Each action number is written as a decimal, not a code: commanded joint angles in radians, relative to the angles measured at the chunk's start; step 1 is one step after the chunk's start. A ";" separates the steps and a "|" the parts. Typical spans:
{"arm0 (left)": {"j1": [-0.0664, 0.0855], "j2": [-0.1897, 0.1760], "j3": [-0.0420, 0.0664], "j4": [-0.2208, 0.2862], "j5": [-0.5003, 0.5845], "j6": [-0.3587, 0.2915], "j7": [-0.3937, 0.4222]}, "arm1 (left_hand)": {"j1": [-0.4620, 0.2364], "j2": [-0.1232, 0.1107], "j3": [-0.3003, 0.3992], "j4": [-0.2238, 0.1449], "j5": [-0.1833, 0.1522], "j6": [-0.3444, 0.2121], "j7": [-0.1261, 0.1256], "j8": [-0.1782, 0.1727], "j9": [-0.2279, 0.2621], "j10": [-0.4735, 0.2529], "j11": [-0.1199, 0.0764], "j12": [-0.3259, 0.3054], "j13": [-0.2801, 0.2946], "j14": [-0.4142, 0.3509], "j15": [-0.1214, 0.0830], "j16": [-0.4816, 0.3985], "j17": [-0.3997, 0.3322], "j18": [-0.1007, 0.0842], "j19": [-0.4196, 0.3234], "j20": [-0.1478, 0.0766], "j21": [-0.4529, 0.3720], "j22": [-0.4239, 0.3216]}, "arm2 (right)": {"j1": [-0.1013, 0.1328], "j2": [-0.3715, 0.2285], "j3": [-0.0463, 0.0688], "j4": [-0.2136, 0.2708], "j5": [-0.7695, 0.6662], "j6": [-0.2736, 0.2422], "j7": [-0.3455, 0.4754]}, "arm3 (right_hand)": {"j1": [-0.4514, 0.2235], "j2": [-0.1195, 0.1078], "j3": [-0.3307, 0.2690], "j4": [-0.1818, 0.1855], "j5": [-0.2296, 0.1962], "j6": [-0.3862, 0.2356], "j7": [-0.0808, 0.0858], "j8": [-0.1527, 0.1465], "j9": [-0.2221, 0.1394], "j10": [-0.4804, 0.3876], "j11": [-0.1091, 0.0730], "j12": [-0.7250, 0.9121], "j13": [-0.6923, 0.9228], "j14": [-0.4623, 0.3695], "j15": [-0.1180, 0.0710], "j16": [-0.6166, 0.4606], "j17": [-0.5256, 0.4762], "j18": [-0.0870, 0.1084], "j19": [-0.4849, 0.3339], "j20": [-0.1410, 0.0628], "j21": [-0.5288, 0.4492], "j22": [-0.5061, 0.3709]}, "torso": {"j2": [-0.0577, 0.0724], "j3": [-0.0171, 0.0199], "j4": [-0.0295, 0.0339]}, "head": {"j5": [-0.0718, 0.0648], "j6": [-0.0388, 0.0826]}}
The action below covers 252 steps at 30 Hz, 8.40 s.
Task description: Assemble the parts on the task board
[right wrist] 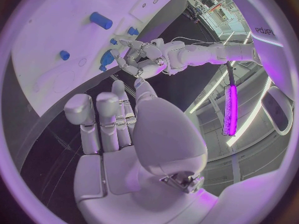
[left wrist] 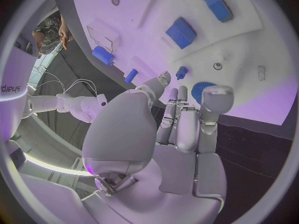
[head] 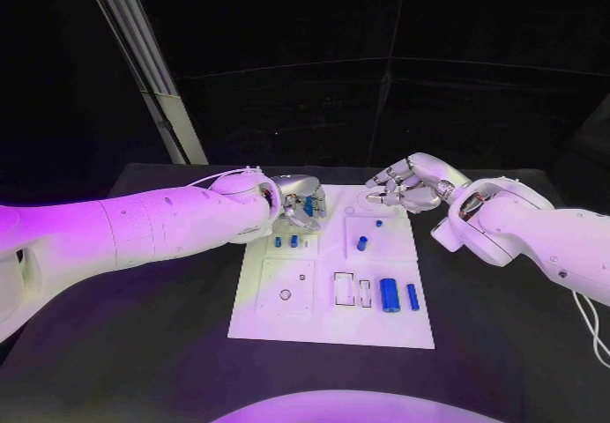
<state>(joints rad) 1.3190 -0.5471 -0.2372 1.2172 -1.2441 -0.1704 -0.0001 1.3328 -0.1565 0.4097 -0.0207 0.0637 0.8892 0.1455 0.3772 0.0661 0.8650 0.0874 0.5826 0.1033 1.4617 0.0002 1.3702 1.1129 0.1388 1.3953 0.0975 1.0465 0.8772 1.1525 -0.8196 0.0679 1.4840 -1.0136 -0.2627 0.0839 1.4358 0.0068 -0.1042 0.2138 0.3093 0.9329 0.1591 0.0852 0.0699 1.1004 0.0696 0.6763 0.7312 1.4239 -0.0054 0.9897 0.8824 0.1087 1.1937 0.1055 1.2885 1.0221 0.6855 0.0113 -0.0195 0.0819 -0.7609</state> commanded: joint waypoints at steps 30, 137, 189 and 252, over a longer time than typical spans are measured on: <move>-0.003 0.041 0.001 -0.059 -0.030 0.114 -0.069 | 0.005 0.017 0.036 0.000 -0.002 0.039 -0.003 -0.042 -0.001 0.057 -0.005 -0.059 -0.039 0.018 -0.006 -0.008 -0.030 -0.015 0.020 -0.006 0.040 0.050 | 0.002 0.007 0.001 -0.001 -0.003 -0.004 0.011 | 0.014 0.001 0.003 0.005 0.005 -0.006 0.000 -0.001 0.000 -0.009 0.000 -0.006 -0.002 -0.007 -0.001 0.001 0.008 0.009 -0.004 0.000 -0.003 0.004 | 0.000 0.0001 0.0011 | -0.002 0.004; -0.009 -0.120 0.069 0.000 0.031 0.151 -0.011 | 0.007 0.052 0.154 -0.056 -0.003 0.152 -0.012 -0.126 0.003 0.222 -0.022 -0.200 -0.037 0.023 -0.020 0.002 -0.038 -0.025 0.026 -0.019 0.087 0.122 | 0.001 0.010 0.000 -0.008 -0.003 -0.004 0.018 | 0.019 0.004 0.004 0.006 0.006 -0.004 0.000 0.002 0.000 -0.008 0.000 -0.005 -0.007 -0.004 -0.001 -0.002 0.007 0.010 -0.003 0.000 -0.005 0.002 | 0.000 -0.0006 -0.0003 | 0.016 0.002; -0.012 -0.098 0.064 -0.017 0.042 0.225 -0.046 | -0.028 0.028 0.104 -0.053 -0.003 0.093 0.004 -0.186 -0.003 0.176 -0.003 -0.246 -0.037 0.013 -0.005 -0.009 -0.069 -0.024 0.015 -0.007 0.078 0.120 | 0.001 0.010 0.000 -0.013 -0.003 -0.003 0.015 | 0.019 0.003 0.003 0.008 0.007 -0.004 0.000 0.002 0.000 -0.008 0.000 -0.006 -0.009 -0.005 -0.001 -0.006 0.004 0.010 -0.006 0.000 -0.007 -0.002 | -0.001 0.0001 0.0003 | 0.014 -0.003; -0.016 -0.284 0.063 0.142 1.347 0.115 0.521 | -0.060 0.118 -0.191 0.014 -0.015 -0.001 0.072 -0.195 0.004 -0.061 0.061 -0.098 -0.018 -0.325 0.058 -0.378 -0.700 0.044 -0.242 0.058 -0.448 -0.365 | -0.066 0.080 0.001 -0.070 -0.765 0.089 -0.230 | 0.209 -0.054 0.214 -0.008 -0.174 0.091 0.008 -0.016 -0.002 -0.010 0.027 -0.502 -0.610 0.026 0.012 -0.182 -0.150 -0.005 0.067 0.009 0.022 0.070 | -0.001 -0.0024 0.0023 | -0.093 0.021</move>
<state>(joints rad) 1.3016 -0.8296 -0.1752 1.3539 0.0675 -0.0805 0.4938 1.2730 -0.0435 0.2222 -0.0069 0.0504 0.8913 0.2140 0.1758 0.0693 0.8075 0.1483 0.4802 0.0842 1.1433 0.0608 0.9873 0.4140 0.1697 1.1444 0.1556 0.6016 0.5127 1.0856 -0.7411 0.0679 1.4152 -1.7451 -0.2023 -0.1229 1.6362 -0.0534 0.1062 0.2057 0.1388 1.0154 0.1668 0.0746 0.0670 1.0831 0.0945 0.1769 0.1231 1.4475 0.0034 0.8041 0.7314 0.1245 1.2551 0.1124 1.3077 1.0913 0.6858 0.0095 -0.0182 -0.0095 -0.7375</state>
